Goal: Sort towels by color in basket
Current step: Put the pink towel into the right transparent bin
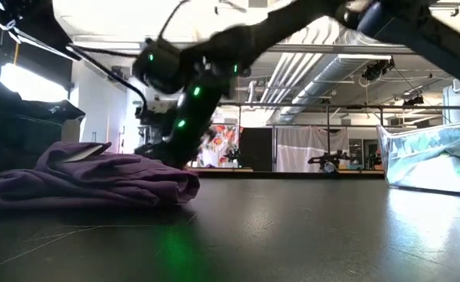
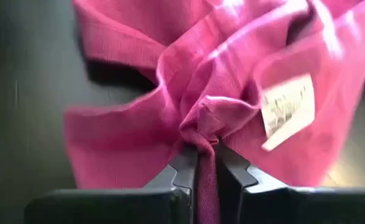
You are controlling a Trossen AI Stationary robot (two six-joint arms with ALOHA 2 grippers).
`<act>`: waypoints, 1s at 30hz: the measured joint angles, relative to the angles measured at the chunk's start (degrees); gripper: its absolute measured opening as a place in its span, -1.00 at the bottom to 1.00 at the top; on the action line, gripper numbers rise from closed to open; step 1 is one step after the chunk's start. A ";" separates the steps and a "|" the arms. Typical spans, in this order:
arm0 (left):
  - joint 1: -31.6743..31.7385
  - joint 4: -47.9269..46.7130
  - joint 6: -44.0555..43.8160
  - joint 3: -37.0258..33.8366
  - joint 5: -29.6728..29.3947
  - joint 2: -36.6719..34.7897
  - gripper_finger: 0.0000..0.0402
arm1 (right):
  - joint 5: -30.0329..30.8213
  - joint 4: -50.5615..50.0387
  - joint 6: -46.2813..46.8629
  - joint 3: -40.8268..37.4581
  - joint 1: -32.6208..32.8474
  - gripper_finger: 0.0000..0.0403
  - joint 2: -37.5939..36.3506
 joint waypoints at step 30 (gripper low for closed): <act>-4.84 -2.86 -0.02 0.00 -4.96 5.37 -1.00 | 13.30 -63.09 47.41 -20.95 17.19 -0.95 -72.42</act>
